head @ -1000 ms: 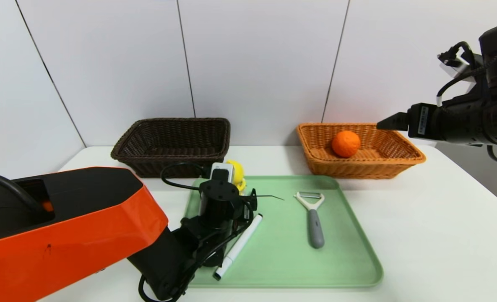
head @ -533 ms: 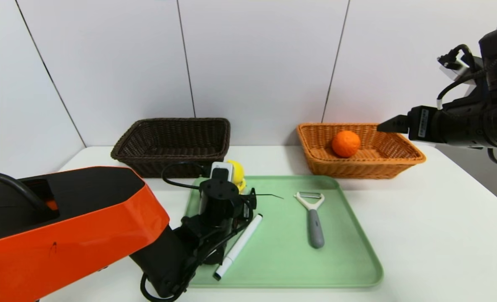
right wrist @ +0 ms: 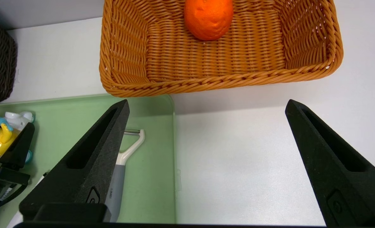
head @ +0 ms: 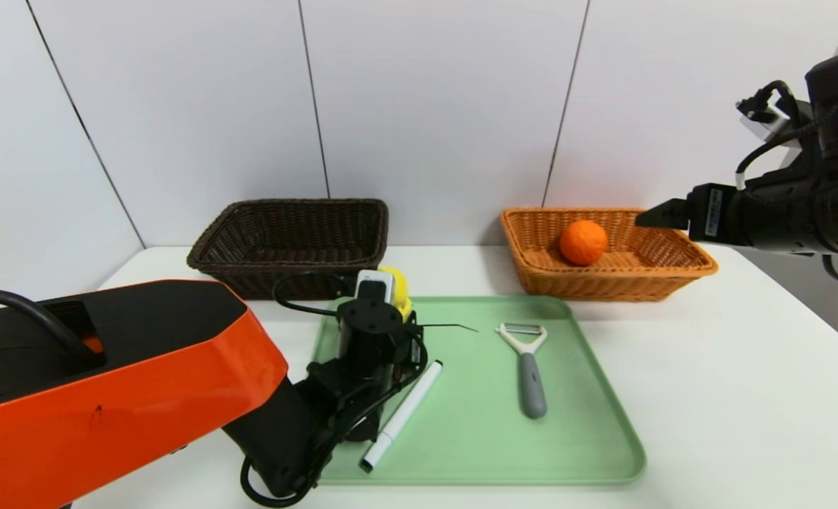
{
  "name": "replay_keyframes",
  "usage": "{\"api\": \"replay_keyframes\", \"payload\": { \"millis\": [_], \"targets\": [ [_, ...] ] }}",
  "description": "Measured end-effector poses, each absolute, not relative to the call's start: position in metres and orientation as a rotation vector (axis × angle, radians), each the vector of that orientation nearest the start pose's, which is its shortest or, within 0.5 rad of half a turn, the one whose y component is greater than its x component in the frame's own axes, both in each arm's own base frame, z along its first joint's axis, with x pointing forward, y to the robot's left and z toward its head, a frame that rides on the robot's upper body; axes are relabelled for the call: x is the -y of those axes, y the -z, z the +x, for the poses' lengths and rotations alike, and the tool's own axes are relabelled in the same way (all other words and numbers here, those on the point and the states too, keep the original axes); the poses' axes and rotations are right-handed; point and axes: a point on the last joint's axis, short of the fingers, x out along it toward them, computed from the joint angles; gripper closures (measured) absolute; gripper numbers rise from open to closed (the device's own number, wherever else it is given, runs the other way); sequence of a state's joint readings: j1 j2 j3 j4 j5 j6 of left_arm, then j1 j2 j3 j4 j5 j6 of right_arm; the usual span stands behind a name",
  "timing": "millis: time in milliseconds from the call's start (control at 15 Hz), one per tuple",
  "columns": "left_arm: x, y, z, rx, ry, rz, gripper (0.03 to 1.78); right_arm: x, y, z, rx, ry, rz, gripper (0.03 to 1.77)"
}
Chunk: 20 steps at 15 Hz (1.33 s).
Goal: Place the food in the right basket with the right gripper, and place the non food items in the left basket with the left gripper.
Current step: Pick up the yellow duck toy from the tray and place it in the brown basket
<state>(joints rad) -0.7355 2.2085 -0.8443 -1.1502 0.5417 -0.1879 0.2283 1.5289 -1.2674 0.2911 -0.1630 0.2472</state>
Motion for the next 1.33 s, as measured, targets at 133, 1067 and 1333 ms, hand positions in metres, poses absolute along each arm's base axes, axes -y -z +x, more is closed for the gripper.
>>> {"api": "replay_keyframes", "payload": {
  "millis": [133,1067,1333],
  "targets": [
    [0.250,-0.065,0.294,-0.188,0.176,-0.059,0.88,-0.056,-0.273,0.256,-0.548,0.004,0.133,0.10],
    [0.248,-0.108,0.275,-0.164,0.222,-0.031,0.93,-0.055,-0.268,0.254,-0.562,0.006,0.130,0.10],
    [0.250,-0.131,0.263,-0.143,0.262,-0.048,0.93,-0.055,-0.267,0.251,-0.567,0.006,0.129,0.10]
  ]
}}
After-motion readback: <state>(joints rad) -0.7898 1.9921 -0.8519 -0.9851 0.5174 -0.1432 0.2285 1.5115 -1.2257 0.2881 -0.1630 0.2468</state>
